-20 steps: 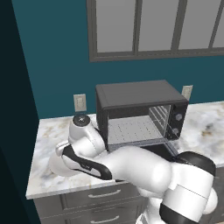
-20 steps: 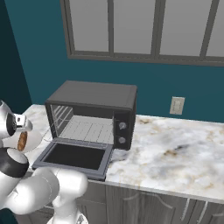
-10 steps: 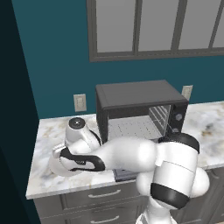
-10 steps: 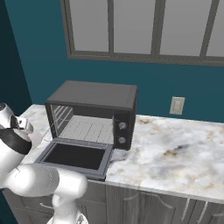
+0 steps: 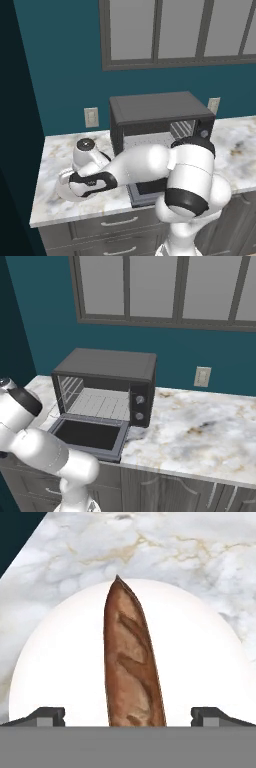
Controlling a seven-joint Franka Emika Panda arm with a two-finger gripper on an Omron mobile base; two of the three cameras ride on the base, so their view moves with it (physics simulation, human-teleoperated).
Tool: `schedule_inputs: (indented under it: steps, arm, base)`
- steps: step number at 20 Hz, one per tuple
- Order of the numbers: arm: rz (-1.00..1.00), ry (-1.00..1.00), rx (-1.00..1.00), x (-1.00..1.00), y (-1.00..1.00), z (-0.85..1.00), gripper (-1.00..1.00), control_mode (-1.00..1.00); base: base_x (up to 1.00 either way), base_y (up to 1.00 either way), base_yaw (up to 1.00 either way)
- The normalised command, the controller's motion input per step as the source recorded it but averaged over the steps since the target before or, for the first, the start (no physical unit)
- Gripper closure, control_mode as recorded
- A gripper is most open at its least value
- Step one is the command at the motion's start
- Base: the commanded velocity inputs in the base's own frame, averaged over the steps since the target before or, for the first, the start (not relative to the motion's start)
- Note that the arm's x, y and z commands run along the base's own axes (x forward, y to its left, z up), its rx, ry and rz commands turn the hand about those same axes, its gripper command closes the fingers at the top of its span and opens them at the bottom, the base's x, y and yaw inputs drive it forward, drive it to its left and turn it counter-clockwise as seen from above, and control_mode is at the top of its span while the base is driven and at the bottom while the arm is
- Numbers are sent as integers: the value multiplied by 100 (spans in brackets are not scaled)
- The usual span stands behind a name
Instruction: Pull the toaster oven rack outwards. Pick up the baguette from the plate and place it on the toaster oven rack. Close the toaster oven door fully and set the temperature to the lowest setting.
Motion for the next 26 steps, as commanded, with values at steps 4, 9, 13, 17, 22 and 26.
schedule_inputs:
  steps: [4,9,13,17,22,26]
  arm:
    - [-1,1,0,8,6,-23,-100,-100]
    - [-2,4,-2,18,24,-26,-100,-100]
    - [-3,6,-3,20,19,-25,-100,-100]
    - [-3,5,-2,15,15,-23,-100,-100]
    - [-4,3,-6,13,30,-20,100,-100]
    - [-7,0,-4,0,10,-29,100,-100]
  base:
    - [0,0,0]
    - [0,0,0]
    - [0,0,0]
    - [0,0,0]
    - [0,0,0]
    - [0,0,0]
